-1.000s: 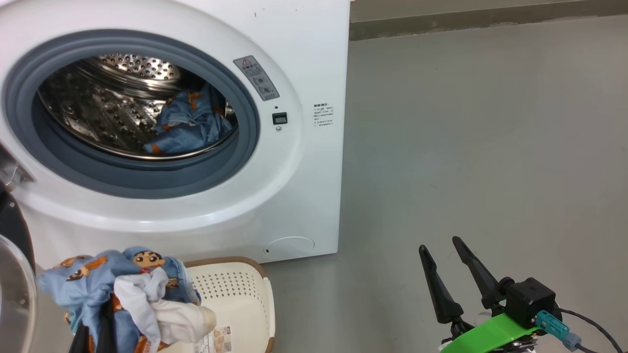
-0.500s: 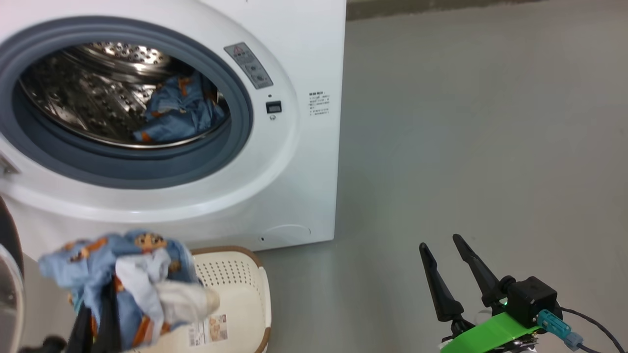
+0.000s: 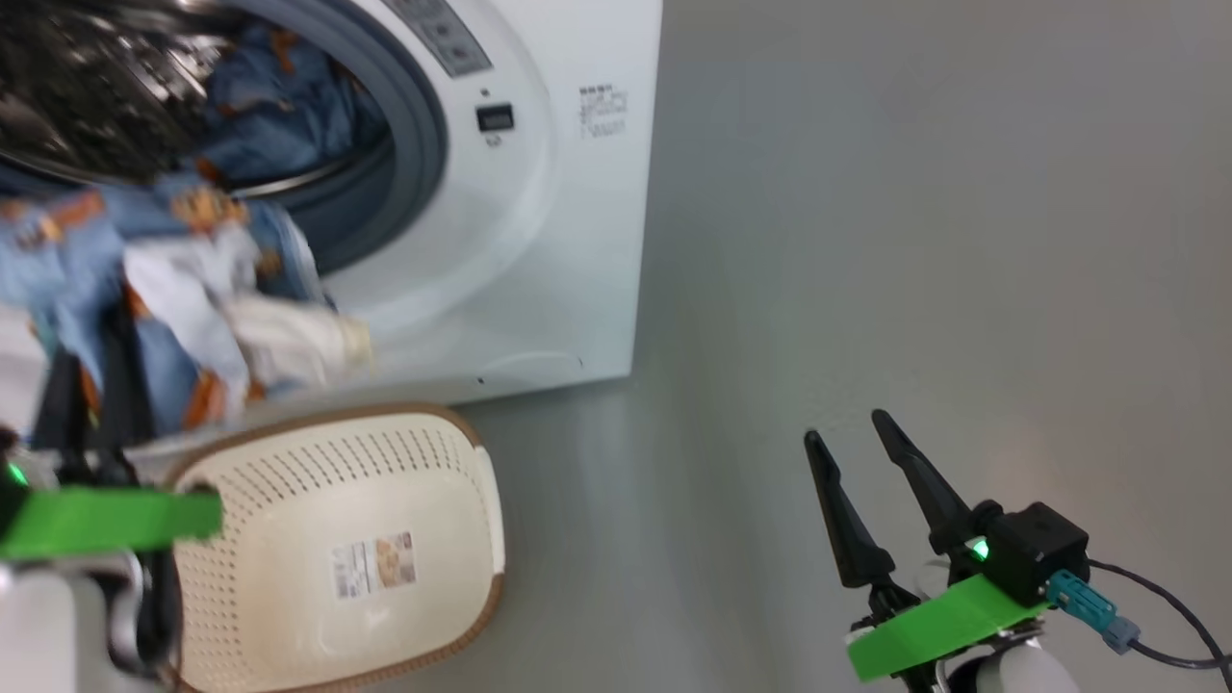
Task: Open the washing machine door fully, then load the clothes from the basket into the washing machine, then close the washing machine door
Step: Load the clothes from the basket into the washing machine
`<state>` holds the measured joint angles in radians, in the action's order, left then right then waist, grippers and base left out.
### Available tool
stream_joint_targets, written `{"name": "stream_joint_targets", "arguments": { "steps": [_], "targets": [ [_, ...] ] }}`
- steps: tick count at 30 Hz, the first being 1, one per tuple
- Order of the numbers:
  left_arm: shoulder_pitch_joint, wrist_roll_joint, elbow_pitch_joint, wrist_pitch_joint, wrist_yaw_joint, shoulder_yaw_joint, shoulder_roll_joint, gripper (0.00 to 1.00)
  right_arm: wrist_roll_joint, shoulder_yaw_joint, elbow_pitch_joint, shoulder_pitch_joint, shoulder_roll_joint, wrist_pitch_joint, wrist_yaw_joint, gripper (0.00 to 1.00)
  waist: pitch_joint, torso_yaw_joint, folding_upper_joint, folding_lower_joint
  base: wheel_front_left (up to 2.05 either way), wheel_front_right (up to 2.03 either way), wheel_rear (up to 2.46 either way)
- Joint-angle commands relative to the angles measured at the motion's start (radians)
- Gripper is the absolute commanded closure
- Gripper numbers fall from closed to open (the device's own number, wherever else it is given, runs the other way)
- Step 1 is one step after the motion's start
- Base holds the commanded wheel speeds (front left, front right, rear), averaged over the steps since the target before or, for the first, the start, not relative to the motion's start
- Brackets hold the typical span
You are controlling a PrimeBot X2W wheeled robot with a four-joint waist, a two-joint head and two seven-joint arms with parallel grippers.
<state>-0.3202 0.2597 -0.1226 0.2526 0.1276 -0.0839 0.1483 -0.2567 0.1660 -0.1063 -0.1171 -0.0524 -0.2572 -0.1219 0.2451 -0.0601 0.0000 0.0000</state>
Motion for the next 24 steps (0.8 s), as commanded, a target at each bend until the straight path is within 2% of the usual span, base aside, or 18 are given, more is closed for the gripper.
{"name": "stream_joint_targets", "arguments": {
  "steps": [1,16,24],
  "targets": [
    [-0.053,0.006,0.014,0.009,0.003,-0.031,0.043,1.0,-0.007,0.032,0.03,-0.029,0.002,-0.005,-0.009,0.0,0.081,-0.028,0.0,0.0,0.0,0.0,0.0],
    [-0.434,0.03,-0.16,0.009,0.003,-0.014,0.215,1.0,-0.028,0.067,0.074,-0.102,0.002,-0.005,-0.009,0.0,0.327,-0.086,0.0,0.0,0.0,0.0,0.0],
    [-0.627,0.052,-0.275,0.009,0.003,0.011,0.275,1.0,-0.035,0.076,0.092,-0.13,0.002,-0.005,-0.009,0.0,0.437,-0.101,0.0,0.0,0.0,0.0,0.0]
  ]
}}
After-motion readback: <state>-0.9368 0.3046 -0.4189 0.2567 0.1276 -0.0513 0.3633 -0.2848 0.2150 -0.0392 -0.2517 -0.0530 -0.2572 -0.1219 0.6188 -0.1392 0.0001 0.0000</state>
